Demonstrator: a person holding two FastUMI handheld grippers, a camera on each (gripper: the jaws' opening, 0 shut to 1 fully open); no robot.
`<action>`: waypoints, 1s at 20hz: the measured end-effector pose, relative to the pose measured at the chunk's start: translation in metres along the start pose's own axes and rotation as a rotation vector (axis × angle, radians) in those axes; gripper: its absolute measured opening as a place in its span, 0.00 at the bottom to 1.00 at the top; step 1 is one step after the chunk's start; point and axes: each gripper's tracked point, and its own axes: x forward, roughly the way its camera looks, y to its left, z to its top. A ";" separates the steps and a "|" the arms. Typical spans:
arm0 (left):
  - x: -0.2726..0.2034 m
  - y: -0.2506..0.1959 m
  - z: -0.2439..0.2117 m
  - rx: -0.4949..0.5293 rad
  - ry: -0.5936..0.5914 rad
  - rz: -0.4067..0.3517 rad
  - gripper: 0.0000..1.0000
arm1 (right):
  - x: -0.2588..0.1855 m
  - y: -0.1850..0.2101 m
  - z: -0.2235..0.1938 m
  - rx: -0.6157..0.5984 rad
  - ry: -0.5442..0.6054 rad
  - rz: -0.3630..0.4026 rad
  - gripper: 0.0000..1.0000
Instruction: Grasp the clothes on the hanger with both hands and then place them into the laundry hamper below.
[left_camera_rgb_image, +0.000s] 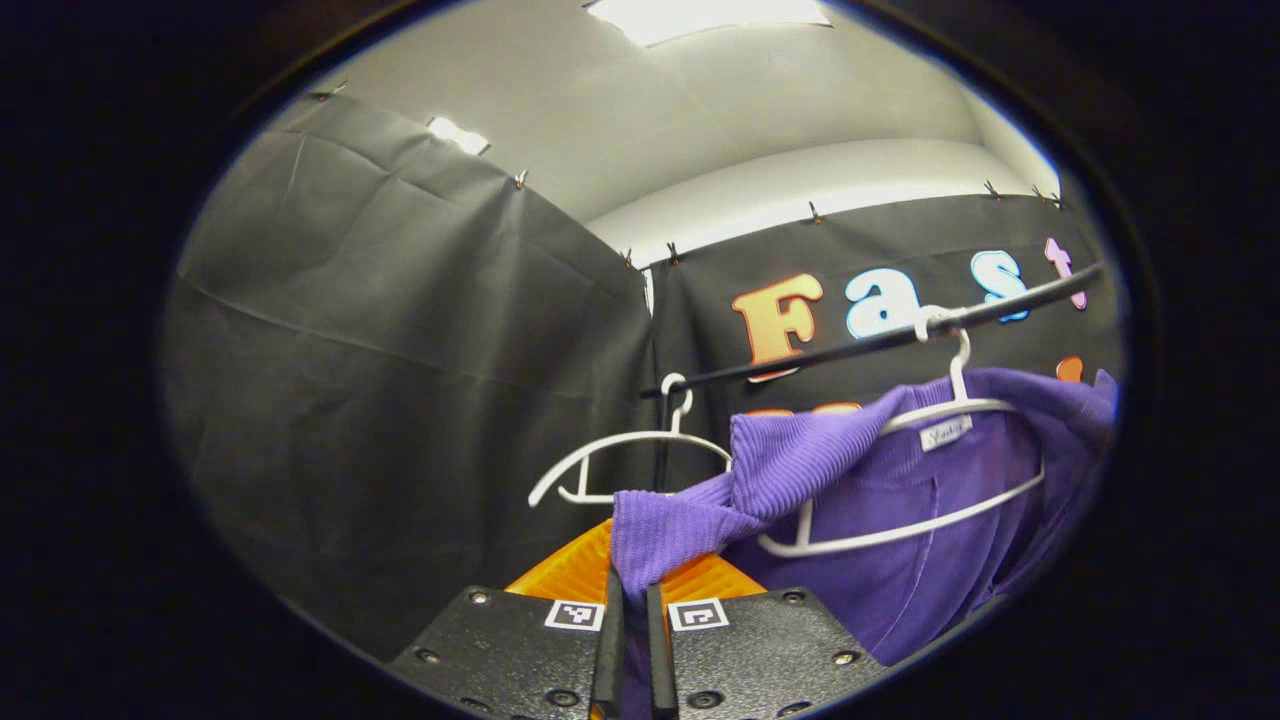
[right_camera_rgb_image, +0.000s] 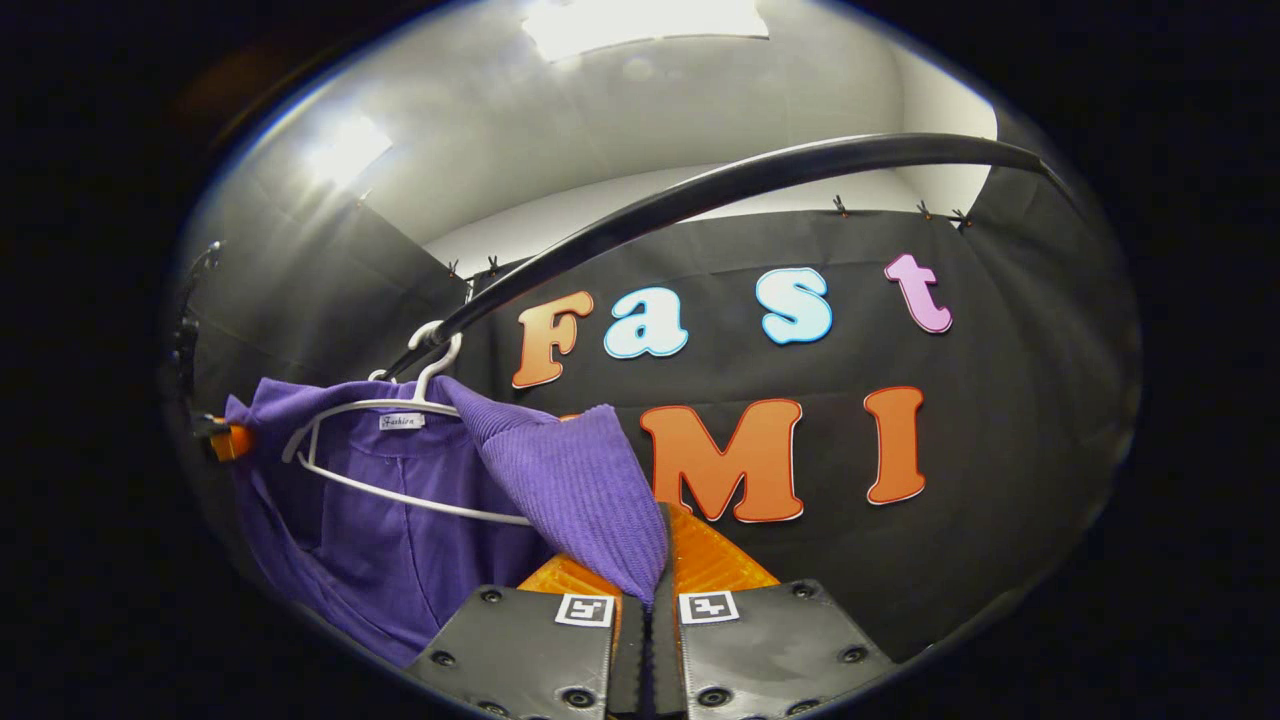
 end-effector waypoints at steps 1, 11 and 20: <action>0.009 0.003 0.010 0.046 -0.034 -0.001 0.10 | 0.001 -0.001 0.001 0.002 -0.003 -0.006 0.11; 0.068 -0.045 -0.116 -0.194 0.257 -0.073 0.11 | -0.003 0.000 0.003 -0.010 -0.001 -0.027 0.11; 0.067 -0.060 -0.111 -0.773 0.176 -0.100 0.10 | -0.005 0.011 0.006 -0.027 0.010 -0.007 0.11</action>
